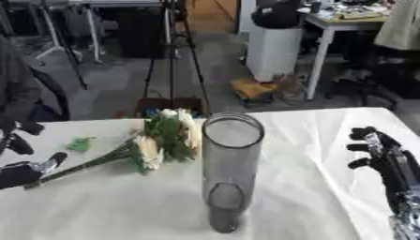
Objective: Arrange flowers into the vase.
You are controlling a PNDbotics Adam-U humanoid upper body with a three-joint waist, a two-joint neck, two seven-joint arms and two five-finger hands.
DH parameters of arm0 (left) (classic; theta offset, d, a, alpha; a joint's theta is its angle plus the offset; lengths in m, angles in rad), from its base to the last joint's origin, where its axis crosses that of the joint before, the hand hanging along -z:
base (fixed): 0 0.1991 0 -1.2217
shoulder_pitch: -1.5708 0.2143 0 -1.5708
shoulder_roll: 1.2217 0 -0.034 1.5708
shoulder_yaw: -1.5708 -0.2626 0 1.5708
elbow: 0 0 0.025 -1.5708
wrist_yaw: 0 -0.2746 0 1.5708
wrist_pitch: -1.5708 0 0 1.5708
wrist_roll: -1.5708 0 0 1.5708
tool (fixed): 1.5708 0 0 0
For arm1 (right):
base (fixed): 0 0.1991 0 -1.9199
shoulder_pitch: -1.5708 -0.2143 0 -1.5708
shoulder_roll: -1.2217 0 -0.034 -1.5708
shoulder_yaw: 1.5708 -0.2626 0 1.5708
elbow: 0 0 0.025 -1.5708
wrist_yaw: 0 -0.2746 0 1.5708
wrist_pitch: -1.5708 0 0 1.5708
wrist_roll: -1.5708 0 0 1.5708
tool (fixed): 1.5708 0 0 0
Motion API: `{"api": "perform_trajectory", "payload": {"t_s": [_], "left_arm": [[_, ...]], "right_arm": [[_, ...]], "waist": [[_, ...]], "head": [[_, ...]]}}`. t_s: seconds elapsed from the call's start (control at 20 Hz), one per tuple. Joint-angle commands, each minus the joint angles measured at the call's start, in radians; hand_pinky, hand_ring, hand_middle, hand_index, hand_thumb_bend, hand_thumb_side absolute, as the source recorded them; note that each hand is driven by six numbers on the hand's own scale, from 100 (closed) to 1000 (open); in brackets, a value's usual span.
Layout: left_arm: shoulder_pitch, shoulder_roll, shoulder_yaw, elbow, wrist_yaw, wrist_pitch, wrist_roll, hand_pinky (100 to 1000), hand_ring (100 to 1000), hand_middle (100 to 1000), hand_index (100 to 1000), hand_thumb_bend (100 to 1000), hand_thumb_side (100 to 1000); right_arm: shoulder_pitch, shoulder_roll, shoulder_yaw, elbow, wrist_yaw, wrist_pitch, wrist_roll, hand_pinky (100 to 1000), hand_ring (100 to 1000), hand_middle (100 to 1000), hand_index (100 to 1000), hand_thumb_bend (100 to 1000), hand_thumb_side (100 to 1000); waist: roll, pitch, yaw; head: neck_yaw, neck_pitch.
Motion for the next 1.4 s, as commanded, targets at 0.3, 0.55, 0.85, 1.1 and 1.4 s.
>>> {"api": "perform_trajectory", "payload": {"t_s": [0.3,0.55,0.85,1.1,1.4], "left_arm": [[-0.096,-0.037,-0.042,0.159,-0.19,-0.043,-0.009,600,513,646,731,409,213],[-0.138,-0.067,-0.04,0.252,-0.313,-0.047,-0.02,610,538,664,741,381,242],[-0.18,-0.091,-0.026,0.335,-0.404,-0.051,-0.008,612,548,666,743,365,261],[-0.198,-0.102,-0.019,0.391,-0.455,-0.057,-0.013,616,559,668,743,348,277],[-0.217,-0.108,-0.003,0.441,-0.516,-0.05,-0.013,621,583,689,755,343,295]], "right_arm": [[-0.017,-0.017,0.001,-0.007,-0.006,-0.002,0.01,483,694,706,776,100,845],[-0.019,-0.017,0.003,-0.006,-0.006,-0.002,0.014,484,695,706,775,100,844],[-0.022,-0.016,0.007,-0.005,-0.007,-0.001,0.018,484,695,706,775,100,845],[-0.026,-0.016,0.009,-0.004,-0.008,-0.001,0.021,484,695,706,775,100,845],[-0.029,-0.014,0.011,-0.003,-0.009,-0.001,0.024,484,695,706,776,100,845]], "waist": [[0.005,-0.006,-0.019],[0.007,-0.005,-0.026],[0.009,-0.004,-0.038],[0.01,-0.001,-0.049],[0.012,0.003,-0.059]], "head": [[0.014,0.008],[0.018,0.01],[0.023,0.01],[0.027,0.009],[0.03,0.007]]}}
